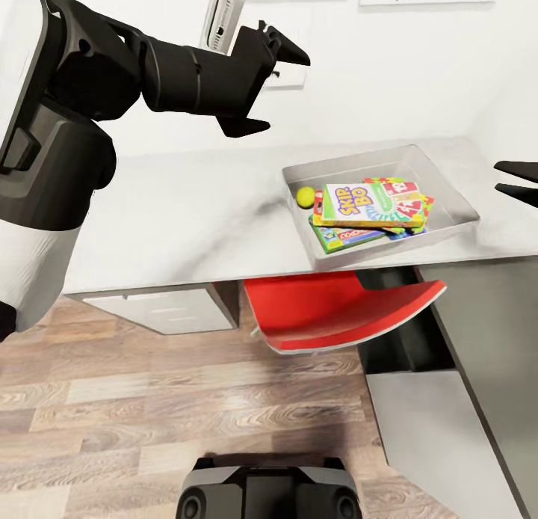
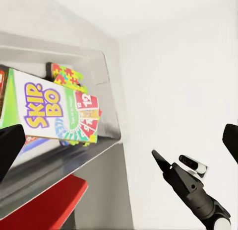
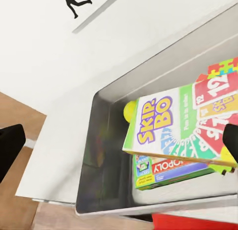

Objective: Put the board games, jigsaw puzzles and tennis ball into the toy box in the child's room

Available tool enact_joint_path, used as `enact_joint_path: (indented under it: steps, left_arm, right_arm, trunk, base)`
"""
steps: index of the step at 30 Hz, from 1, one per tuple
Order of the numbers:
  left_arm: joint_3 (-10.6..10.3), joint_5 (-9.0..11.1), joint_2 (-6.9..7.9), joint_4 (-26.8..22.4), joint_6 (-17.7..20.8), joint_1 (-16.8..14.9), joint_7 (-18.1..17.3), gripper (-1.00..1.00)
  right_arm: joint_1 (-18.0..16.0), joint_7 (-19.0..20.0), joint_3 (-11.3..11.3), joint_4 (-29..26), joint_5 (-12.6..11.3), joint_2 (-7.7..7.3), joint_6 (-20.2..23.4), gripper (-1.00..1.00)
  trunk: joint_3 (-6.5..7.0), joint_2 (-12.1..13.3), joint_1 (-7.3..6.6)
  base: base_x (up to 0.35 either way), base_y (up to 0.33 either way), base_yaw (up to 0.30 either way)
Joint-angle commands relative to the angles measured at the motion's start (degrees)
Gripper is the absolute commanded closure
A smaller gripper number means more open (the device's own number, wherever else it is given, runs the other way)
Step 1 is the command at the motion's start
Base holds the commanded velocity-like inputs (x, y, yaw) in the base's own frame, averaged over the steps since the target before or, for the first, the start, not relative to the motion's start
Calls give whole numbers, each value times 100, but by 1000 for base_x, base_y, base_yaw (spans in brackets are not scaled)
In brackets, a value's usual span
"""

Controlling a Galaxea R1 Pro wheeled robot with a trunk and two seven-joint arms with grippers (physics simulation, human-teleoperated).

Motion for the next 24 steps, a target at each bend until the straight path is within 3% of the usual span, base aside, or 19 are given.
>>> enact_joint_path:
  steps: [1,10,24]
  left_arm:
    - [-2,20,3,-2,15,-6,18,-100]
    - [-2,20,4,-5,17,-6,6,-100]
    - [-2,20,2,-6,17,-6,2,-100]
  right_arm:
    - [-8,53,-2,2,55,-1,22,-100]
    - [-7,53,-2,2,55,-1,22,-100]
    - [-9,53,-2,2,55,-1,22,-100]
  trunk:
    - [1,-9,1]
    - [84,-9,1]
    - [213,-9,1]
  base:
    - [-190,217,0]
    - [-100,132,0]
    - [-21,29,0]
